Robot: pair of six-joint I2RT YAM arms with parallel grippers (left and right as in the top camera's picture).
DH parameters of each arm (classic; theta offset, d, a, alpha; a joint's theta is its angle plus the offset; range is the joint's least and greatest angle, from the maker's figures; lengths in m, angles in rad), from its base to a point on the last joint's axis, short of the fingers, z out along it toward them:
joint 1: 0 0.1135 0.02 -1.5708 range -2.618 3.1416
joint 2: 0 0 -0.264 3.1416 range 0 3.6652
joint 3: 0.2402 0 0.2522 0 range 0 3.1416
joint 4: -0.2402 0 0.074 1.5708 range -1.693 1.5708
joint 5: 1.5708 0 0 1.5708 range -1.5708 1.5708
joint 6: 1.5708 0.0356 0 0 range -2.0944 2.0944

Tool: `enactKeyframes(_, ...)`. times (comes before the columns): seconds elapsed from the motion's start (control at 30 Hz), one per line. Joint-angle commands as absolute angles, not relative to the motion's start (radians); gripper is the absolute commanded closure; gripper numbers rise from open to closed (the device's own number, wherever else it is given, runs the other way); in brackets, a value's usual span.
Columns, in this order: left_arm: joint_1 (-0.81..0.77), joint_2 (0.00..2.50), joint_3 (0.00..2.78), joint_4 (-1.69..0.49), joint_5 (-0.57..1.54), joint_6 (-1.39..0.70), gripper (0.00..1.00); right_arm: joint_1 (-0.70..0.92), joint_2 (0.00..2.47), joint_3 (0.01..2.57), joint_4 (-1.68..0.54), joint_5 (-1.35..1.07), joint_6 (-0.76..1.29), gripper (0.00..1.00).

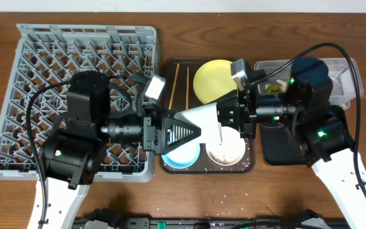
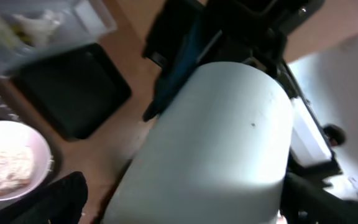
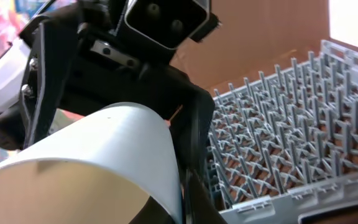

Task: Sort waste into correct bins and load items into the dishwasher
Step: 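Hand the white cup from the right gripper to the left gripper, then place the white cup into the dish rack with the left gripper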

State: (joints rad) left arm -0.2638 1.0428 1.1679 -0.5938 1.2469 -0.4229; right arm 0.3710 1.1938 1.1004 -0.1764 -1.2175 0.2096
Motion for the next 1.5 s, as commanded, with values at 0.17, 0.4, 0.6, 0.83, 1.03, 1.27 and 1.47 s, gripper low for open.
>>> enactKeyframes(0.17,-0.266,1.042,1.184,-0.589,1.329,-0.428,0.23,0.439,1.206,1.111,-0.160,-1.171,0.269,0.99)
enactKeyframes(0.4,-0.266,1.042,1.184,-0.590,1.303,-0.411,0.29,0.457,1.210,1.111,-0.172,-1.121,0.269,0.53)
enactKeyframes(0.6,-0.265,1.013,1.184,-0.865,0.814,-0.334,0.28,0.330,1.137,1.111,-0.467,-0.686,0.257,0.35)
enactKeyframes(0.83,-0.254,0.982,1.208,-1.103,0.139,-0.453,0.28,0.328,1.089,1.111,-0.711,-0.414,0.268,0.32)
enactKeyframes(1.03,-0.231,1.090,1.197,-1.248,-0.229,-0.638,0.28,0.329,1.103,1.111,-0.798,-0.415,0.268,0.32)
enactKeyframes(1.27,-0.110,1.175,1.197,-1.324,-0.282,-0.682,0.29,0.328,1.106,1.111,-0.805,-0.414,0.268,0.30)
enactKeyframes(1.47,0.178,1.163,1.196,-1.334,-0.266,-0.639,0.28,0.328,1.107,1.111,-0.805,-0.414,0.268,0.29)
